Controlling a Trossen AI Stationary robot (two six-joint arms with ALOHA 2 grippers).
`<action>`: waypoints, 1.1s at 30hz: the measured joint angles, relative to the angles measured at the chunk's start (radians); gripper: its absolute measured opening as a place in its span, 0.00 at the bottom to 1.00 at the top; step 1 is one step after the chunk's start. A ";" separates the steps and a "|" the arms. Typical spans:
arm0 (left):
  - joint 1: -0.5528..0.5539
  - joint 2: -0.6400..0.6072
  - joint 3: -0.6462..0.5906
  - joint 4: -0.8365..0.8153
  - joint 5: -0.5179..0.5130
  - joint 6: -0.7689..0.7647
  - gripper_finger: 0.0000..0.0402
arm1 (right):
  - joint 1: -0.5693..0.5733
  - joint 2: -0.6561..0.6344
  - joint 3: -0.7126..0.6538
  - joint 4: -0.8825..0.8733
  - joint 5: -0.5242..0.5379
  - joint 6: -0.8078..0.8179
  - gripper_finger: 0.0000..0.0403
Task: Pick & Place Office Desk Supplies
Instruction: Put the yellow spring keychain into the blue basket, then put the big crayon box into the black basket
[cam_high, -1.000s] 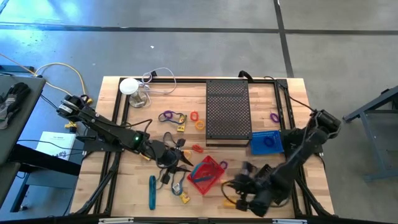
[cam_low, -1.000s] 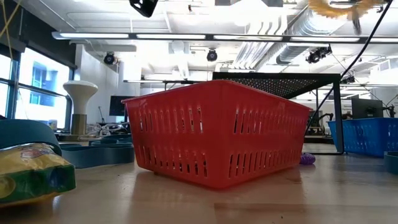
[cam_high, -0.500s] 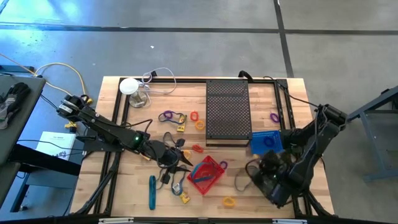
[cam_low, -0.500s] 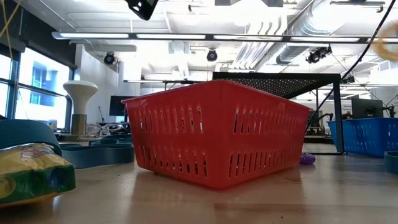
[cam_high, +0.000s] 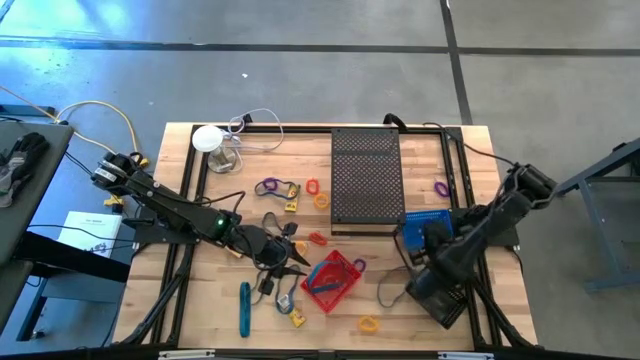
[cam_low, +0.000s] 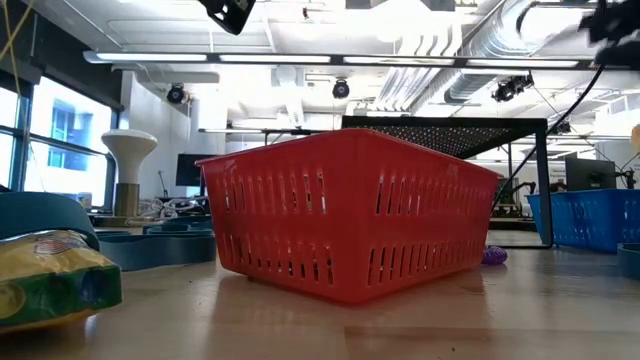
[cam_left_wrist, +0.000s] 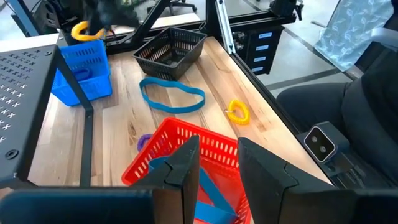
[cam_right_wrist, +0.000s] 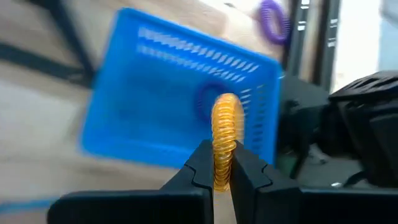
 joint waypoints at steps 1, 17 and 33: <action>0.000 0.000 0.000 0.000 0.000 0.000 0.26 | -0.019 0.000 -0.020 0.001 -0.006 -0.018 0.03; 0.000 0.000 0.000 -0.004 -0.001 0.010 0.26 | -0.189 0.002 -0.121 0.166 -0.014 -0.285 0.18; 0.000 0.000 0.000 -0.008 -0.002 0.007 0.26 | -0.128 -0.001 0.106 0.068 -0.048 -0.363 0.44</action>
